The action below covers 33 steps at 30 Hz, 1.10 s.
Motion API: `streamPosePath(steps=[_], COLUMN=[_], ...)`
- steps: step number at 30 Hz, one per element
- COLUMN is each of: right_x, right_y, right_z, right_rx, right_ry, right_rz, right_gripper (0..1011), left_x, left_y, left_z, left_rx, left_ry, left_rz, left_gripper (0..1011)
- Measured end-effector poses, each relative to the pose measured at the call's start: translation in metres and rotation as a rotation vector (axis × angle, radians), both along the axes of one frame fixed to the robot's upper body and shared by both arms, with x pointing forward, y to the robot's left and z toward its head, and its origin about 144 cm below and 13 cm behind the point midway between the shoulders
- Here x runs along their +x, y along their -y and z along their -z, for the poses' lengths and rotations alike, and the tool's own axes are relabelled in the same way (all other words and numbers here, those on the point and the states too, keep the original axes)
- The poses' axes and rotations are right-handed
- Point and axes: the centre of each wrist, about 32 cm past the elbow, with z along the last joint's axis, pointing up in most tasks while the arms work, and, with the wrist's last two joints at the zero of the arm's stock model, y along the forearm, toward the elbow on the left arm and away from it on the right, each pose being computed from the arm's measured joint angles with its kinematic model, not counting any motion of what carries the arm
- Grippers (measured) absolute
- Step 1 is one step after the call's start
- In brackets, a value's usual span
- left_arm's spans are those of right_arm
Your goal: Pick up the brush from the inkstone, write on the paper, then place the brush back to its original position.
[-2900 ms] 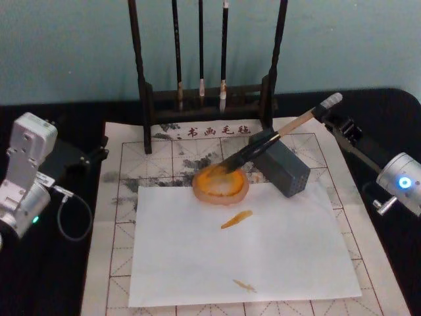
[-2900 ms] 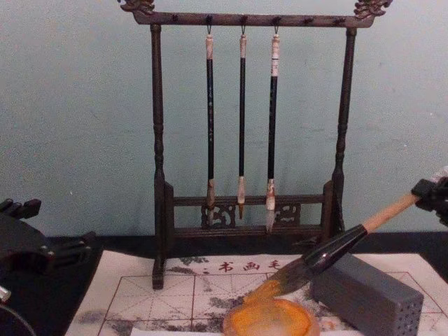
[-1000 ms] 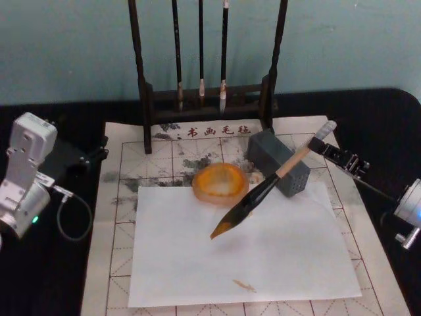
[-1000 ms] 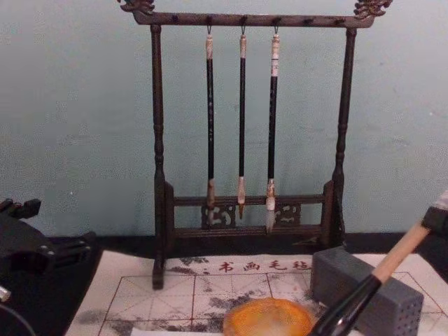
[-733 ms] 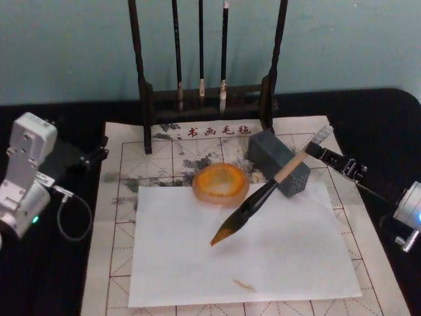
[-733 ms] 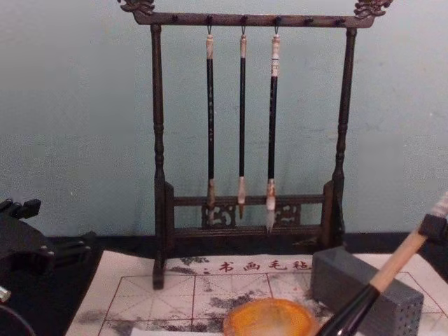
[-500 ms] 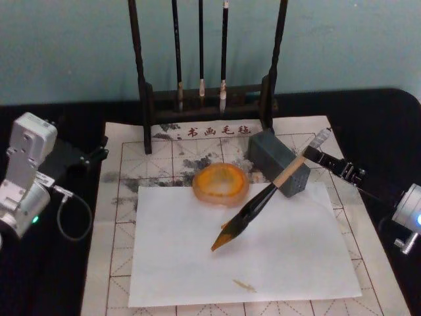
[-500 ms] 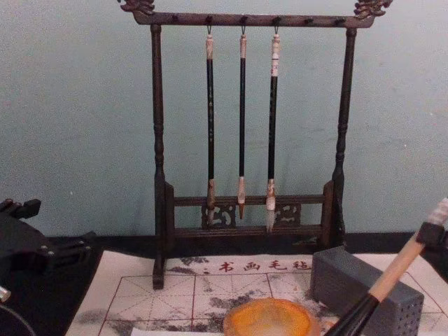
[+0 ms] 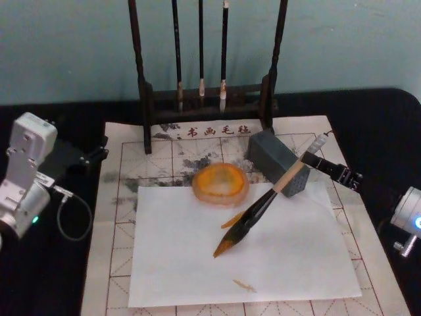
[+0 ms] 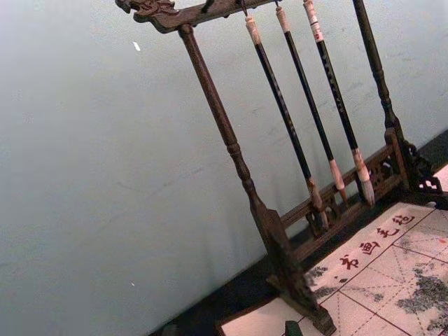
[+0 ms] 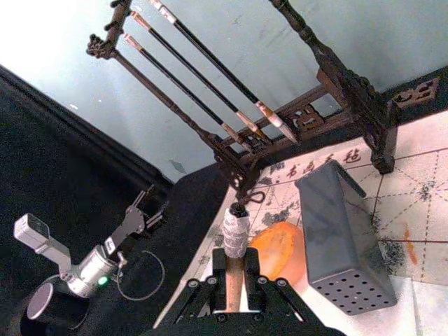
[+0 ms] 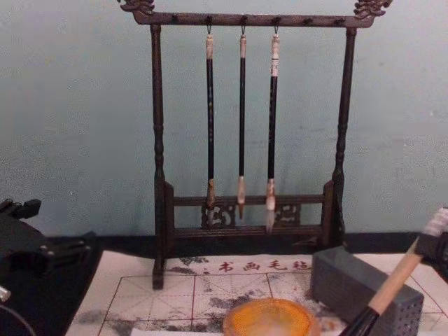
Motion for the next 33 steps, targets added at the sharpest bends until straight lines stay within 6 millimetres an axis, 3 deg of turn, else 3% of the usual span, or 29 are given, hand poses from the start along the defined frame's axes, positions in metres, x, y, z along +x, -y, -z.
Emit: streamPosePath(steps=[33], right_x=[0.0046], right_y=[0.0077], right_z=[0.0018], right_rx=[-0.019], right_ry=[0.007], right_rz=[0.057], right_gripper=[175], left_x=[0.0000], left_y=[0.0000], left_z=[0.0000], left_rx=[0.000], left_ry=[0.000], left_rz=[0.000], left_gripper=[1001])
